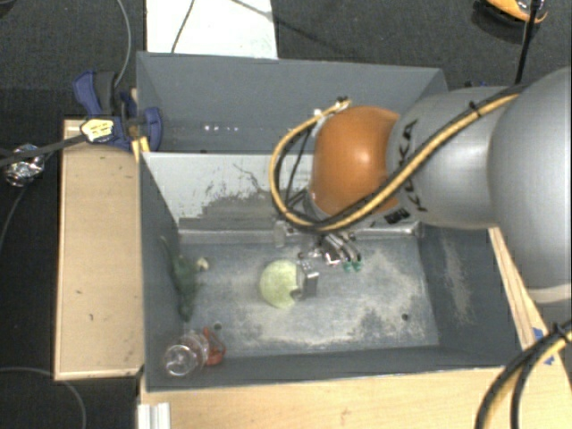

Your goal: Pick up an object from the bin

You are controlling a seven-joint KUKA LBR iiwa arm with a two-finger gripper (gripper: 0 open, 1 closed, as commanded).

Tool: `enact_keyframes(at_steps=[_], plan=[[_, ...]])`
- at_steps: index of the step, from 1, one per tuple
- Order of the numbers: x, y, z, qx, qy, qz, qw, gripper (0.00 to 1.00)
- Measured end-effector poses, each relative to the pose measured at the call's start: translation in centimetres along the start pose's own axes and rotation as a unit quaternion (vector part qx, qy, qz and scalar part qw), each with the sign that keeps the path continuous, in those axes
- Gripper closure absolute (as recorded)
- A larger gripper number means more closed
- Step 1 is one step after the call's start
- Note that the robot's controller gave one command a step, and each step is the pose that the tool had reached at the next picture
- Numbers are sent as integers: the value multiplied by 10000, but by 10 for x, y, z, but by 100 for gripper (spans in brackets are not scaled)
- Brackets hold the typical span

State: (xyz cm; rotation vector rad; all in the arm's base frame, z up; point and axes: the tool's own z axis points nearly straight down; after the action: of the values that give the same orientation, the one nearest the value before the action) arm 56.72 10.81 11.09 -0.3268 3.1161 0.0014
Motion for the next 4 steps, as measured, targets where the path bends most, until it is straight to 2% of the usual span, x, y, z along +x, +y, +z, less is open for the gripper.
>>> enact_keyframes(at_steps=[1,2,4], plan=[[2,-1,29,-14,27,-1015,9948,0],[5,-9,40,-4,0,-388,9992,100],[6,-9,36,-5,14,-387,9993,100]])
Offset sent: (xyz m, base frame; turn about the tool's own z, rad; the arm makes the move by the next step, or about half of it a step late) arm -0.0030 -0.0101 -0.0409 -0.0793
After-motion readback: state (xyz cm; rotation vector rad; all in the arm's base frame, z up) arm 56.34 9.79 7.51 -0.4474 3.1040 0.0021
